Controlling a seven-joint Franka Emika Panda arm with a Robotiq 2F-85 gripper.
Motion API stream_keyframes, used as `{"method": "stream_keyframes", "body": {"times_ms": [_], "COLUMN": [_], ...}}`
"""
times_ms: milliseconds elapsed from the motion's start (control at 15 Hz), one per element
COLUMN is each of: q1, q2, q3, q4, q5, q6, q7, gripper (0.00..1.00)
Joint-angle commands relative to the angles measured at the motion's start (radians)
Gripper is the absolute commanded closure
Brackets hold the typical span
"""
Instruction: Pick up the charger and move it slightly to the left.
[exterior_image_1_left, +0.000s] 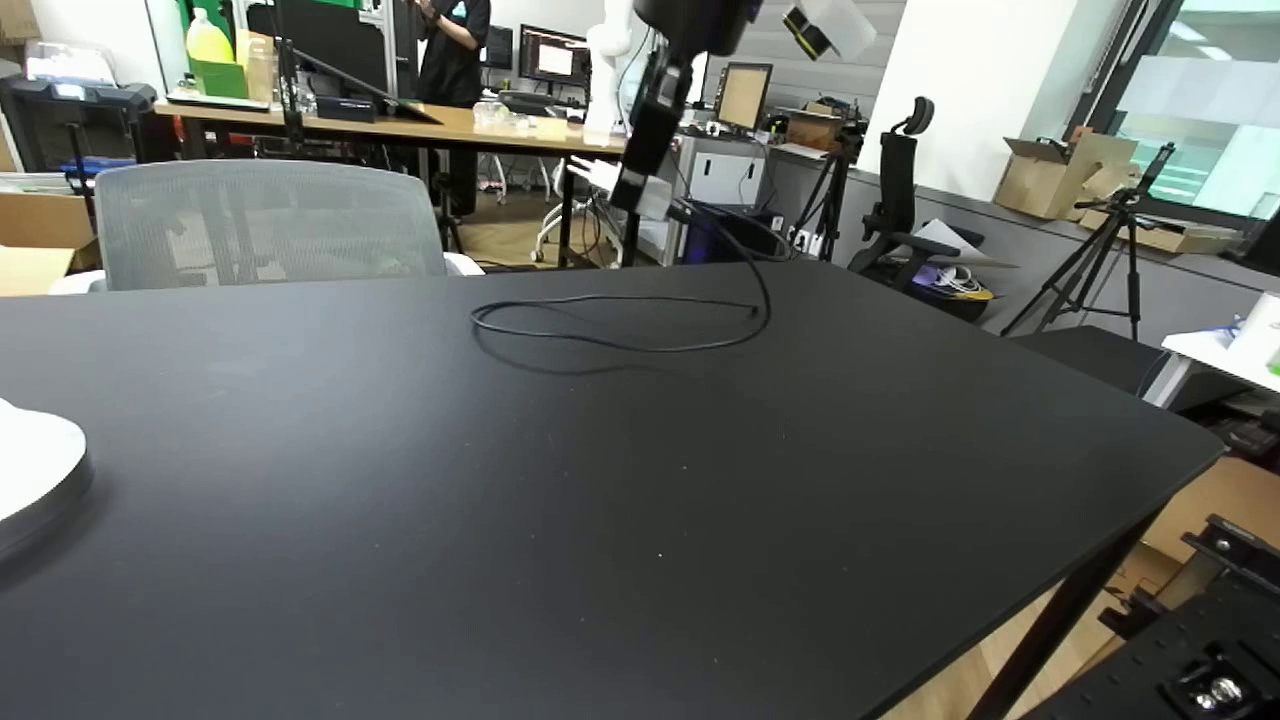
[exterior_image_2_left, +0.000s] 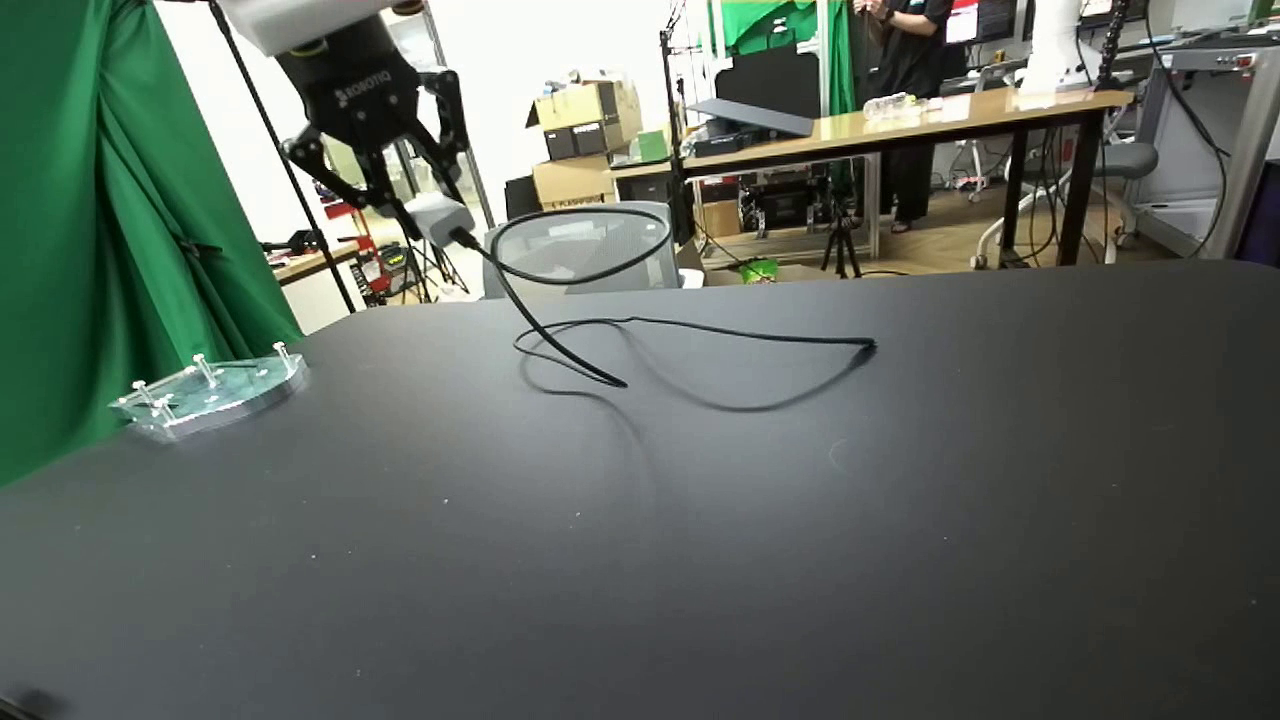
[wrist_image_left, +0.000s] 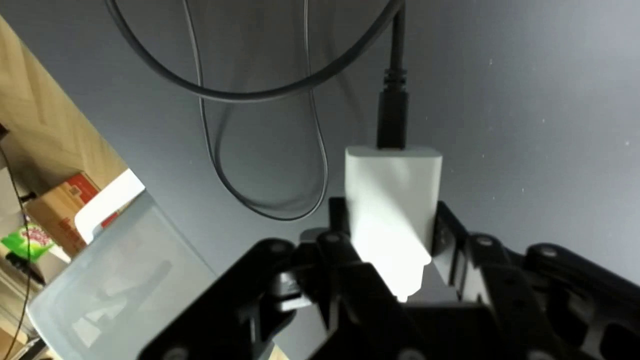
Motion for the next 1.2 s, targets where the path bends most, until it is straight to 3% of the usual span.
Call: {"method": "stream_keyframes", "body": {"times_ms": [0,133,333,933,1133], "q1": [0.012,0.049,0.045,0.009,0.007], "q2": [0.025,0.063,0.099,0.218,0.251], "q3": [-0.042,-0.021,0.013,-0.005,-0.028], "q4": [-0.022,-0.022,-0.004,0.002,0.009], "q5": [-0.148,0.068,0.197,-0.044,-0.101], "q6": [-0.061,-0.091,-0.194,-0.259,-0.237], "q7": [0.082,-0.155,-0.360,-0.506,-0.422], "gripper": [0.82,0.82,0.82,0.82,0.82]}}
